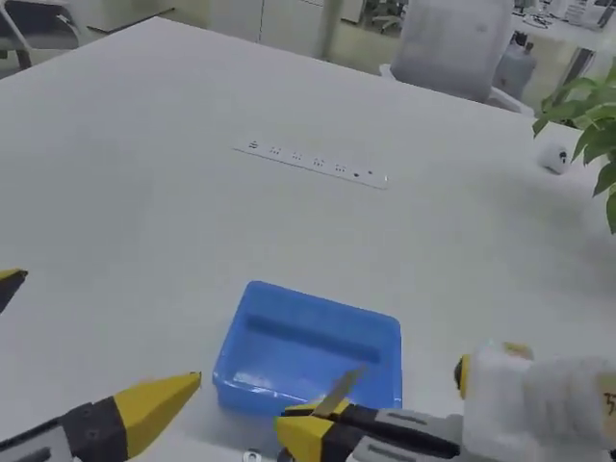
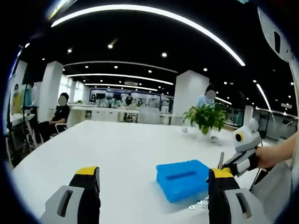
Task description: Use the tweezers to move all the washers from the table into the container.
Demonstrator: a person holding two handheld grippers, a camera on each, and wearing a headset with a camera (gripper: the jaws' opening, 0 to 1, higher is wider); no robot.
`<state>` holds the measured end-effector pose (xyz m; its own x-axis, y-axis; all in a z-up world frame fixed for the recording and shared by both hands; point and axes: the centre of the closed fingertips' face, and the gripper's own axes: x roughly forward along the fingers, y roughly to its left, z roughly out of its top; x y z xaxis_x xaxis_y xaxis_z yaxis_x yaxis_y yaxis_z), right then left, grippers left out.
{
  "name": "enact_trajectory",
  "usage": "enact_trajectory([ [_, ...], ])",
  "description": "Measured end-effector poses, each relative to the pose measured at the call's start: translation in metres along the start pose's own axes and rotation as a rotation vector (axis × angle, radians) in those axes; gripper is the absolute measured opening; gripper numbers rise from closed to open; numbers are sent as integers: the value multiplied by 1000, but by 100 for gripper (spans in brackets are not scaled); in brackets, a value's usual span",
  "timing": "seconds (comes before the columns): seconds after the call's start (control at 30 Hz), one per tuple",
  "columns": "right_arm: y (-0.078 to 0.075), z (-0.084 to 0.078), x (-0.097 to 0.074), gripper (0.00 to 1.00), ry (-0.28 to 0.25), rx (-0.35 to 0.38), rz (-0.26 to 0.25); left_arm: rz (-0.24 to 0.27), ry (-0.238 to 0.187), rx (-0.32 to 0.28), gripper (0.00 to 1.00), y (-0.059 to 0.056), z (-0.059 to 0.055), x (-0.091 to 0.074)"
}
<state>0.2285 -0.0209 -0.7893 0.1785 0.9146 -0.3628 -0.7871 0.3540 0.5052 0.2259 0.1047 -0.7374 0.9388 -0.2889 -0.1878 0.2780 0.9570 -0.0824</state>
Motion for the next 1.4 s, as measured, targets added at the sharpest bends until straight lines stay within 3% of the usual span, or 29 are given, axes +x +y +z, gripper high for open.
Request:
enact_trajectory([
  [0.17,-11,20,-21,3,-70,35,-43,-11,47,76,99,-5,-9,2],
  [0.33,-26,37,-41,3,-105,41,-108,-22,74,92,99,-8,-15,3],
  [0.53,-46,54,-49,3,-165,37,-177,-76,142,198,98,-22,-28,6],
  [0.63,-57,54,-45,3,-150,6,-211,-115,142,172,96,-25,-33,6],
  [0.73,-63,52,-40,3,-124,-26,-237,-154,108,120,97,-31,-29,6],
  [0.83,-73,50,-35,3,-92,-94,-280,-162,112,93,97,-31,-30,6],
  [0.93,-77,50,-29,3,-86,-108,-285,-166,120,49,96,-31,-32,6],
  [1.07,-82,48,-22,3,-77,-125,-289,-168,121,40,93,-34,-30,5],
  [1.17,-88,39,-16,3,-25,-170,-305,-163,129,42,94,-35,-30,5],
  [1.4,-93,32,-16,3,-15,-181,-312,-167,146,40,93,-36,-32,4],
])
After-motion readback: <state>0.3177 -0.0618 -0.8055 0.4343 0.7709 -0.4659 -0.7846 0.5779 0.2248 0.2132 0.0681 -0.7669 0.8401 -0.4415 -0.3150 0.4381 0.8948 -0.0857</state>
